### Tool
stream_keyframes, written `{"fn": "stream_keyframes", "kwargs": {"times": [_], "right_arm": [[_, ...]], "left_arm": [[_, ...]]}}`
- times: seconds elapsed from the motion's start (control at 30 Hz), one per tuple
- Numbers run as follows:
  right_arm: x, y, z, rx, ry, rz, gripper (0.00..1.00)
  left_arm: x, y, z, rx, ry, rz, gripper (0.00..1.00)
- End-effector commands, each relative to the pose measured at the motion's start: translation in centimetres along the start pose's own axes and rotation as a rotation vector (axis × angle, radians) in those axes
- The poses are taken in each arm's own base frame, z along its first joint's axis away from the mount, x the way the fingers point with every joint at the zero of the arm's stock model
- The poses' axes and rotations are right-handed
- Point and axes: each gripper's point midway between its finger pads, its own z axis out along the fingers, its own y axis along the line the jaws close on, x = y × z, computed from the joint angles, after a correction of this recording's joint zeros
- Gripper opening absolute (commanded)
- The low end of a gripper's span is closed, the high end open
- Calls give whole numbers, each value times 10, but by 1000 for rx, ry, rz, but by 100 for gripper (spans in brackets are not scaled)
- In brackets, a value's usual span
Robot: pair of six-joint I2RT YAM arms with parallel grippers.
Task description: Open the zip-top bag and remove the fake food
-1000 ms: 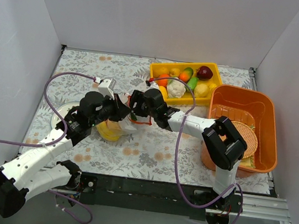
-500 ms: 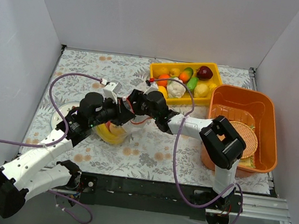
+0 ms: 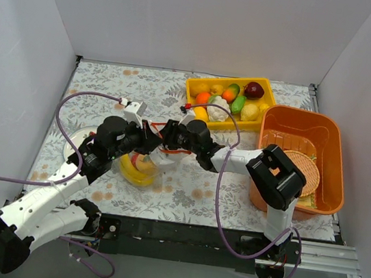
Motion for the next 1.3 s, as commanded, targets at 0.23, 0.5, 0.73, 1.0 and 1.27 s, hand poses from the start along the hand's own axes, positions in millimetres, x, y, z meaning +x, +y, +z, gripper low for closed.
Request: {"fn": "stream_keyframes", "kwargs": {"times": [0.23,0.5,0.73,1.0,1.27], "right_arm": [[-17,60,-27,-175,2,-133,61],[-18,53,-30,-104,30,-162,53],[-28,44,-26,-30,47,-264,69],[-20,45,8,-75,141,-293,75],[-10,25,11,-3,168,-260,78]], "left_arm": [[-25,25,-9,-170,-119,-20,0],[-25,26,-13,-167,-141,-13,0],[-20,20,-15,-119,-138,-9,0],[-11,-1,-12,12,-102,23,0],[-11,0,-10,11,-100,30,0]]}}
